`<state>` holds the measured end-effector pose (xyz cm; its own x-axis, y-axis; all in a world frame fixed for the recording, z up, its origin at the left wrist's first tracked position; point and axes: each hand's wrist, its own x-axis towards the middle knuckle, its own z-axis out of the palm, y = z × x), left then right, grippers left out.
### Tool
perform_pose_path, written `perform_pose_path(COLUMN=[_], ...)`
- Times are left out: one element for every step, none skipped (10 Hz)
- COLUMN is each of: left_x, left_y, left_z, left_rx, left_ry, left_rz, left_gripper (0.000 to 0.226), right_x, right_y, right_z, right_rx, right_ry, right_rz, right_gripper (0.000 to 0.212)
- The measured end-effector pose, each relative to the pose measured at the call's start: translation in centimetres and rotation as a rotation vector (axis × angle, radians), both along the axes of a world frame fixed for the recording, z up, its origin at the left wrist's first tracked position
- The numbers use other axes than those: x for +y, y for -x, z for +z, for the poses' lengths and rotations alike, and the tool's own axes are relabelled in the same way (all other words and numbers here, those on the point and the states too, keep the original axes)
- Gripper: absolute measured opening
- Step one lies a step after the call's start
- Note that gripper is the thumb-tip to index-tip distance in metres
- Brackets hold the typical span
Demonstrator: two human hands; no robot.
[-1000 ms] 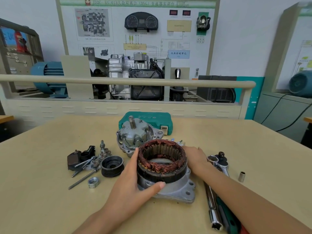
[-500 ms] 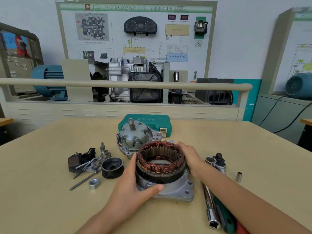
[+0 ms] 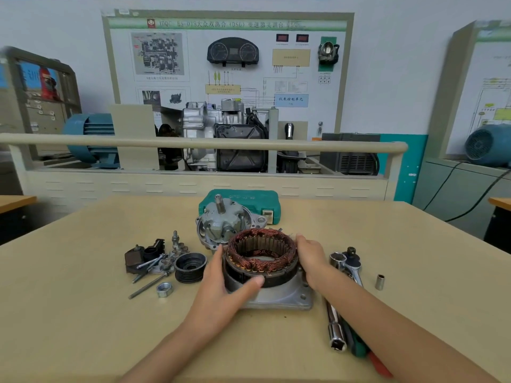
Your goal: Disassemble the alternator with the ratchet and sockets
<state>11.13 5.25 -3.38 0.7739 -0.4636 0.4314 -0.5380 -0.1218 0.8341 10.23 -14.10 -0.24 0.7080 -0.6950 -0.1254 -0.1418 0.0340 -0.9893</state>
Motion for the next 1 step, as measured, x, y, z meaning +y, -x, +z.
perform_pose_path(left_x=[0.54], left_y=[-0.17], left_z=[1.78], left_rx=[0.013], left_ry=[0.072], left_rz=[0.121], left_gripper=[0.074], right_x=[1.17], right_y=[1.35], right_z=[1.83], right_rx=[0.055], right_ry=[-0.018], right_rz=[0.018], right_gripper=[0.023])
